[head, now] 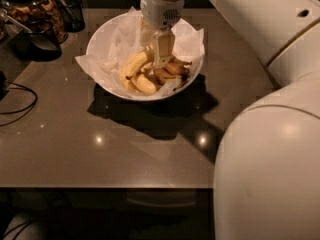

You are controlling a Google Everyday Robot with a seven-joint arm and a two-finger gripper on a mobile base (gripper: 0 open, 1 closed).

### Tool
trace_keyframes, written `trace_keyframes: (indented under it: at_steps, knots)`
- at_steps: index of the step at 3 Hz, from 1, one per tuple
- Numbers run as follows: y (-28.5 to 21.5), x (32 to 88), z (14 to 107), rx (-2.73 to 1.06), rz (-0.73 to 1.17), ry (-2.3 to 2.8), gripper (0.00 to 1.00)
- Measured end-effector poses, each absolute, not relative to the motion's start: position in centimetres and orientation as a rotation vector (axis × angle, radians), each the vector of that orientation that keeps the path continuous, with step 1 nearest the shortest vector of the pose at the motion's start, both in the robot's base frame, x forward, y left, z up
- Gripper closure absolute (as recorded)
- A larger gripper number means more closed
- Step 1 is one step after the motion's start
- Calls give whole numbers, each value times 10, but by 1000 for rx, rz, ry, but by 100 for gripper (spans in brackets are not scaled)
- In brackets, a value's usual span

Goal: Pick banana from white bowl

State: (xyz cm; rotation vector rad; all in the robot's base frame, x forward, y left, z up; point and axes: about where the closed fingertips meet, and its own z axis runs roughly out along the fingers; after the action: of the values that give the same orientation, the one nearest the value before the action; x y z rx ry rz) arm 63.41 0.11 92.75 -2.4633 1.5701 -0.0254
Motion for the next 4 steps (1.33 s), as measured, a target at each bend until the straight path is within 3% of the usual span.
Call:
trace_keyframes:
  at_steps: [4]
  knots:
    - [13,641,914,-2526,-19,1525,44]
